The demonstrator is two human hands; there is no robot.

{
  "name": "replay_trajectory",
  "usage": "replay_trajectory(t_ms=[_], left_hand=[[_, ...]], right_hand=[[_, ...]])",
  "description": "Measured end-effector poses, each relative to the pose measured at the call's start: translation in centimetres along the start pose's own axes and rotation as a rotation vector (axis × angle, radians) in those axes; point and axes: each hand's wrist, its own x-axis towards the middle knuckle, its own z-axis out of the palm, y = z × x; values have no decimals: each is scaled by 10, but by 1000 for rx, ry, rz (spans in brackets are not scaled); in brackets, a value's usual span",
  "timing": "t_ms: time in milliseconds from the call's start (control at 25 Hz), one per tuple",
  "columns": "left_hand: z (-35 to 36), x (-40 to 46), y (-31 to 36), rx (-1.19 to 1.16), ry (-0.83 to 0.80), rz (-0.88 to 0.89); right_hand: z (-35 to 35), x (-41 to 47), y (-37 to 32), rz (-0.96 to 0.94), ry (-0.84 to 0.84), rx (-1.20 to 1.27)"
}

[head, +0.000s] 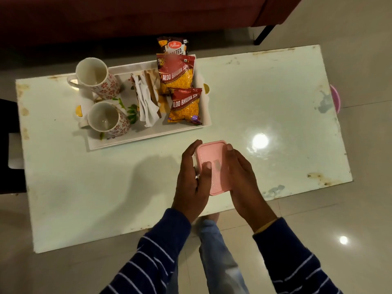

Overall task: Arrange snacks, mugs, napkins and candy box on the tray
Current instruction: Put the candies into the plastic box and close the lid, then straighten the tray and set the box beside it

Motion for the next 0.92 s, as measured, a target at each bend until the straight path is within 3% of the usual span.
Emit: replay_trajectory(t_ms=[160, 240, 360, 600, 840, 920], left_hand=[[51, 15, 2, -5, -144, -150], [71, 20, 1, 68, -237, -130], [87, 23, -6, 137, -219, -109], [37, 21, -37, 170, 60, -125], [-64, 15, -77, 192, 441, -291], [-99, 17, -85, 170, 610, -335]], right_hand=[[-58, 17, 6, -53, -79, 23], [-86, 40, 13, -95, -12, 16], [-123, 91, 20, -101, 134, 26], [-159, 177, 32, -138, 287, -216], [-167, 180, 42, -166, 432, -441], [-156, 171, 35, -349, 513, -675]])
